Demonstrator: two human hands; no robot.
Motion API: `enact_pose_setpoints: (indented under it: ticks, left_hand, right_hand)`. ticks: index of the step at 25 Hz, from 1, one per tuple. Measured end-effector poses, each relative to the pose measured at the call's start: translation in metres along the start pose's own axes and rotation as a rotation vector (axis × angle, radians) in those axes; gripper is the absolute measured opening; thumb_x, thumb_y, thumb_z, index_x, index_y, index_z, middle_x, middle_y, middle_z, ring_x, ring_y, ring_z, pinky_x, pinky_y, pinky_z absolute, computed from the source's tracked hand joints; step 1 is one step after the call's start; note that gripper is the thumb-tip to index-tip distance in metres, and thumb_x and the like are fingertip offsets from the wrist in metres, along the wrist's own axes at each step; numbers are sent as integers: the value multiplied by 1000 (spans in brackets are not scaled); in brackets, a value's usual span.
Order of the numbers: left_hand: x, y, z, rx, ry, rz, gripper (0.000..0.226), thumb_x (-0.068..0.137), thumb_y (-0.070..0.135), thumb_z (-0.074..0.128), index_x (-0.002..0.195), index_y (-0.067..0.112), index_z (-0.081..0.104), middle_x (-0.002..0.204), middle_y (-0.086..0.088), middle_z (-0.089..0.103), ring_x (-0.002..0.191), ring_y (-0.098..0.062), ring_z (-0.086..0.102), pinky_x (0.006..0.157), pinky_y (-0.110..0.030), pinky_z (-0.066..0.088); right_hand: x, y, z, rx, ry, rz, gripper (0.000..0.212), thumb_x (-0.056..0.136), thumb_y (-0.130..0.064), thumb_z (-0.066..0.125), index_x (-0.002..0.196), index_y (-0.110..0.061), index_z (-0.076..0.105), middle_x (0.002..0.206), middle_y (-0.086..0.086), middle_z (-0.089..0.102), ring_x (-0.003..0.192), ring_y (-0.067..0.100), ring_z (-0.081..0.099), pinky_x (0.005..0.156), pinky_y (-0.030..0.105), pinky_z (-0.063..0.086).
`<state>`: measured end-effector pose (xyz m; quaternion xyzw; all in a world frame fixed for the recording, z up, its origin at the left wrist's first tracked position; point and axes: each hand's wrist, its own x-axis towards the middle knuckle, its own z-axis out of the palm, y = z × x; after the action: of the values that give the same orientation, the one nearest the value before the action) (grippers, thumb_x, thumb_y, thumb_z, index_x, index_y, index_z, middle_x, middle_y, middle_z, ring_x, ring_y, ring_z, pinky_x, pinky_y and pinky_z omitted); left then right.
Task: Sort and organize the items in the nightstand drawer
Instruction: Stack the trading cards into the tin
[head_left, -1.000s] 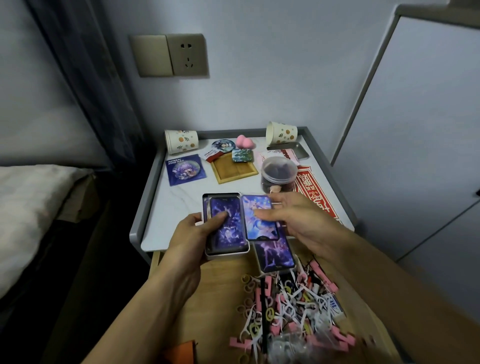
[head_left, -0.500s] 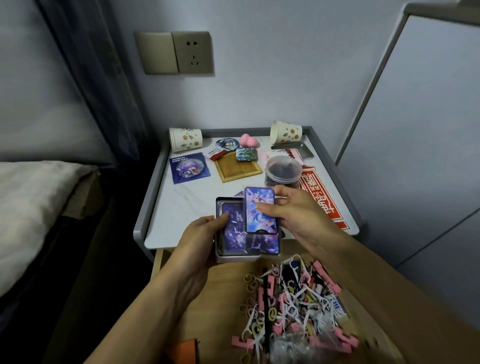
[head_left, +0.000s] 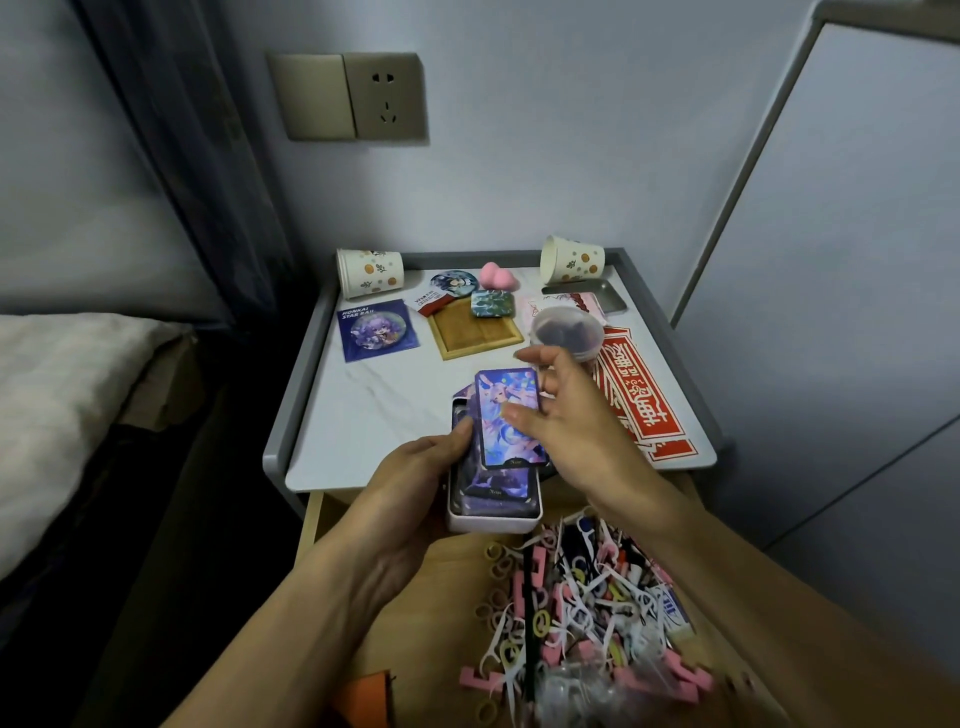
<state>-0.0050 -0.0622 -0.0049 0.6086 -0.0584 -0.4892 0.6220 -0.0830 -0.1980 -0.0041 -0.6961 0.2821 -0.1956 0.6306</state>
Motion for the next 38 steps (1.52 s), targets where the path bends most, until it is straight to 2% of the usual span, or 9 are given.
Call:
enact_pose_setpoints:
  ticks: [3, 7, 14, 17, 24, 29, 32, 35, 38]
  left_hand:
    - [0, 0, 1, -40, -7, -4, 36, 93, 35, 57, 103, 2, 68, 95, -17, 74, 70, -23, 71, 59, -28, 57]
    - [1, 0, 1, -57, -3, -7, 33, 94, 30, 57, 103, 0, 67, 98, -19, 74, 71, -24, 71, 62, -30, 58]
    - [5, -1, -2, -78, 28, 12, 30, 97, 22, 55, 109, -3, 66, 100, -21, 73, 83, -30, 71, 81, -44, 57]
    - [4, 0, -3, -105, 14, 12, 29, 98, 21, 53, 109, -2, 67, 99, -21, 73, 83, -30, 71, 79, -43, 57]
    - [7, -1, -12, -151, 29, 47, 30, 96, 21, 56, 113, -2, 65, 104, -20, 73, 86, -29, 70, 77, -39, 57]
    - [6, -2, -11, -214, 16, 30, 28, 93, 14, 58, 112, -5, 64, 100, -21, 73, 76, -25, 72, 60, -32, 60]
    - [7, -1, -9, -245, 29, 42, 27, 95, 15, 56, 112, -5, 64, 97, -20, 74, 75, -25, 72, 57, -32, 59]
    - [8, -1, -8, -242, 50, 75, 24, 95, 12, 56, 110, -4, 63, 92, -19, 74, 72, -26, 72, 60, -34, 59]
    - [9, -2, -8, -239, 52, 88, 26, 93, 10, 58, 114, -6, 61, 94, -21, 73, 75, -27, 72, 67, -39, 60]
  right_hand:
    - [0, 4, 1, -70, -35, -2, 38, 91, -5, 65, 116, -28, 50, 115, -2, 65, 100, 11, 68, 83, 44, 60]
    - [1, 5, 0, -117, -45, -37, 38, 86, -3, 71, 108, -28, 53, 109, -1, 66, 99, 10, 67, 87, 42, 58]
    - [-2, 5, 4, -557, 38, -277, 41, 85, -22, 74, 124, -20, 60, 119, -8, 48, 109, 3, 50, 86, 12, 46]
    - [-4, 5, 2, -632, 4, -317, 45, 88, -31, 70, 130, -20, 57, 122, -10, 43, 116, 2, 43, 96, 19, 44]
    - [-9, 0, -18, -744, -292, -258, 84, 81, -46, 73, 152, -33, 29, 157, -16, 25, 137, -2, 23, 113, 28, 30]
    - [-12, 3, -17, -741, -210, -277, 85, 78, -47, 76, 149, -29, 33, 147, -15, 28, 124, -9, 25, 93, 3, 27]
    - [-11, 4, -14, -642, -96, -257, 82, 75, -38, 82, 145, -28, 40, 136, -11, 31, 120, -2, 35, 96, 11, 39]
    - [-6, 7, -10, -465, 43, -200, 65, 72, -23, 86, 131, -23, 56, 122, -6, 44, 96, 3, 55, 84, 14, 50]
    - [-3, 11, -5, -348, 2, -122, 54, 73, -15, 85, 122, -22, 63, 113, -1, 57, 83, 5, 62, 74, 19, 55]
